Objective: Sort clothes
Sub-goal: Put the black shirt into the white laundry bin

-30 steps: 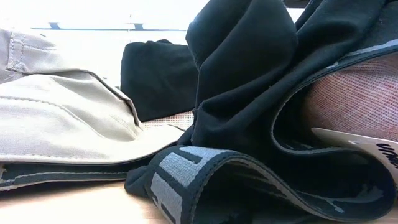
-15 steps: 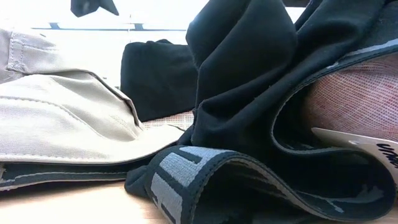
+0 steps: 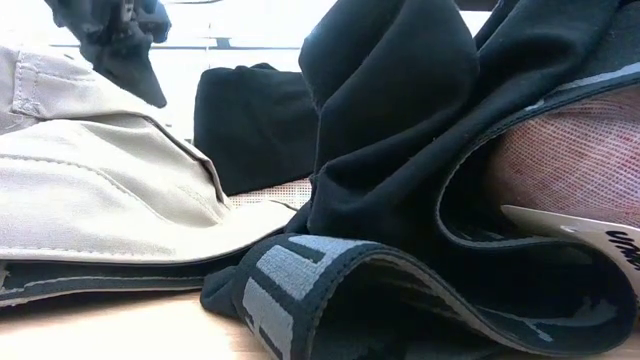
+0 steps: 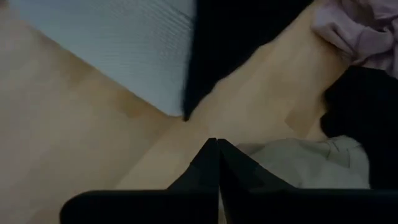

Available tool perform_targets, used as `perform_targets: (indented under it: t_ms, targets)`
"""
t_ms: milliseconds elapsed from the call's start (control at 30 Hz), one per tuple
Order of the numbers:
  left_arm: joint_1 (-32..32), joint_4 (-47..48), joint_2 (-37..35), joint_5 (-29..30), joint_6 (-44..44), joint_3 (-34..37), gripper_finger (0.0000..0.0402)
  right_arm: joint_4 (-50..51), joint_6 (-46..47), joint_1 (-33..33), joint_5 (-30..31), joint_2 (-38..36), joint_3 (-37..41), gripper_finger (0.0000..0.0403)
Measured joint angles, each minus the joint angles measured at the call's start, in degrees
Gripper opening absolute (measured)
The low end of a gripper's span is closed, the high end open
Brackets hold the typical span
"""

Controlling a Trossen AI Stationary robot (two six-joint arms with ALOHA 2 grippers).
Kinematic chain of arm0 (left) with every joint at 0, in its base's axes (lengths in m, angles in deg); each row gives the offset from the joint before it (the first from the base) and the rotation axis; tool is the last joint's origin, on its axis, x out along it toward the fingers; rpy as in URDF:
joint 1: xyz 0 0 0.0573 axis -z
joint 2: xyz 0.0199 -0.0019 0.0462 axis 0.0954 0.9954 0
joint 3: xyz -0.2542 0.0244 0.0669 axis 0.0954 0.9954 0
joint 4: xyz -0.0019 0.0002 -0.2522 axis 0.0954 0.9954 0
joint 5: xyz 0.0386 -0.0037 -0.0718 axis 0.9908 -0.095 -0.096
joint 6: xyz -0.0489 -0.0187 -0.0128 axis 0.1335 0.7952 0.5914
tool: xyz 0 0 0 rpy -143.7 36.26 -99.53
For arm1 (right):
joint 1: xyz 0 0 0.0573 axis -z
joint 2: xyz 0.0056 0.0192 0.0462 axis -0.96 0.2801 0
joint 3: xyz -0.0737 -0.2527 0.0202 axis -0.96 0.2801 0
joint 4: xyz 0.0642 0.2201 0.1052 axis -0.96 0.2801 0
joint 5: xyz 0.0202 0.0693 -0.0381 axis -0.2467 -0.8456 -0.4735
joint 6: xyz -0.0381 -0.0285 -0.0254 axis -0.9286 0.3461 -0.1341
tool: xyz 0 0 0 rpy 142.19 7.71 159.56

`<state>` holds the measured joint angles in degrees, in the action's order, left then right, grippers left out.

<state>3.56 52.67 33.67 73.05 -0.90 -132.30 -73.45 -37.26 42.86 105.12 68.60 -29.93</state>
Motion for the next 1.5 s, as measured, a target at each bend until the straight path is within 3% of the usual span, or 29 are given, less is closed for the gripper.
perform_targets:
  t_ms: [233,467,633,1033,1500]
  targets:
    - [-0.02,-13.67,0.82,-0.90,0.72,7.83,0.0067,0.00,0.97,0.27,0.02,0.00,0.00,0.0000]
    - [-0.02,-14.24,0.82,2.12,0.67,9.73,0.0139,0.04,1.38,0.37,0.02,0.00,0.00,0.0000]
    - [-0.04,-14.42,1.19,8.20,0.59,10.86,0.0144,0.09,1.38,0.54,0.02,0.00,0.00,0.0000]
    - [-0.09,-22.35,5.49,9.24,0.52,14.63,0.0144,0.00,1.42,0.67,0.02,0.00,0.00,0.0000]
    - [-1.92,-32.03,12.28,10.84,-12.62,14.54,0.0143,-0.07,1.68,0.67,0.02,0.00,0.00,0.0000]
